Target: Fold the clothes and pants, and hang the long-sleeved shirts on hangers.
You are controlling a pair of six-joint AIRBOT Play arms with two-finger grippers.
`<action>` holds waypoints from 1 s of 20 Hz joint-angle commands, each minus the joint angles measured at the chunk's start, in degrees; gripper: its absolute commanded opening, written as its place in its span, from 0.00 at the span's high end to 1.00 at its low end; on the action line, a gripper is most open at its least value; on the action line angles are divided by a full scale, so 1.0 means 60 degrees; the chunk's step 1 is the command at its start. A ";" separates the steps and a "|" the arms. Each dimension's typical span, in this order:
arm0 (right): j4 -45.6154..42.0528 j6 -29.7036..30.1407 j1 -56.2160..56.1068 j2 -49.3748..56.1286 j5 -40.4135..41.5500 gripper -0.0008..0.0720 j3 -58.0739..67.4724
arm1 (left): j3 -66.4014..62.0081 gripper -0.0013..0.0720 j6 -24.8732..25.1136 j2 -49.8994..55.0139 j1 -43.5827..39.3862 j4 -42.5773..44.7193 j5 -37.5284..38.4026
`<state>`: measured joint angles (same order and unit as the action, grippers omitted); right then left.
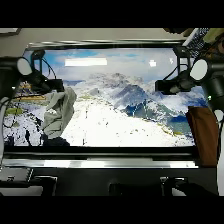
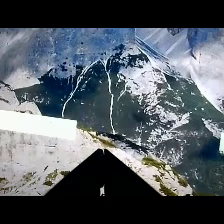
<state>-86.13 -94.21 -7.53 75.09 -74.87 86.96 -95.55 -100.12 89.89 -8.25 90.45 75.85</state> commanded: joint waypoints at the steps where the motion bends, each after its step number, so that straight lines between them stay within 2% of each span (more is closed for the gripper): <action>1: 0.0029 -0.0007 -0.0007 0.0004 -0.0018 0.92 0.0007 | 0.0000 0.00 -0.0189 0.1577 0.0011 0.0255 -0.0699; 2: 0.0029 -0.0007 -0.0007 0.0004 -0.0044 0.91 0.0007 | 0.0000 0.00 -0.0361 0.2004 0.0015 0.0288 -0.0718; 3: 0.0029 -0.0011 -0.0007 0.0004 -0.0036 0.84 0.0007 | 0.0000 0.00 -0.0517 0.2324 0.0015 0.0288 -0.0721; 4: 0.0033 -0.0015 -0.0007 0.0007 -0.0040 0.82 0.0007 | 0.0000 0.00 -0.0699 0.2565 0.0011 0.0280 -0.0721; 5: 0.0033 -0.0015 -0.0007 0.0007 -0.0036 0.81 0.0007 | 0.0000 0.03 -0.0874 0.2714 0.0011 0.0200 -0.0699; 6: 0.0033 -0.0015 -0.0007 0.0004 -0.0036 0.81 0.0007 | 0.0000 0.31 -0.0889 0.2765 0.0011 0.0080 -0.0634; 7: 0.0033 -0.0015 -0.0007 0.0007 -0.0033 0.81 0.0007 | -0.0011 0.78 -0.0885 0.2739 0.0007 -0.0044 -0.0543; 8: 0.0033 -0.0015 -0.0007 0.0007 -0.0036 0.81 0.0007 | -0.0113 0.96 -0.0750 0.2692 0.0000 -0.0240 -0.0386; 10: 0.0029 -0.0055 -0.0007 0.0004 -0.0219 0.77 0.0007 | -0.0645 0.96 -0.0430 0.2594 -0.0076 -0.0648 0.0157; 14: -0.0215 -0.0521 -0.0007 -0.0022 -0.1224 0.77 0.0018 | -0.2521 0.96 -0.0029 0.2167 -0.0914 -0.2065 0.1111; 17: -0.1195 -0.0892 -0.0007 -0.0160 -0.2248 0.77 0.0018 | -0.3668 0.96 0.0040 0.2014 -0.2153 -0.3632 0.0903; 20: -0.3541 -0.1220 -0.0007 -0.0525 -0.3512 0.76 0.0018 | -0.3486 0.96 0.0040 0.2055 -0.3610 -0.4488 -0.0273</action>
<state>-95.48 -99.11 -7.53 73.47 -88.16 87.00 -115.00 -100.31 102.37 -23.00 70.28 78.85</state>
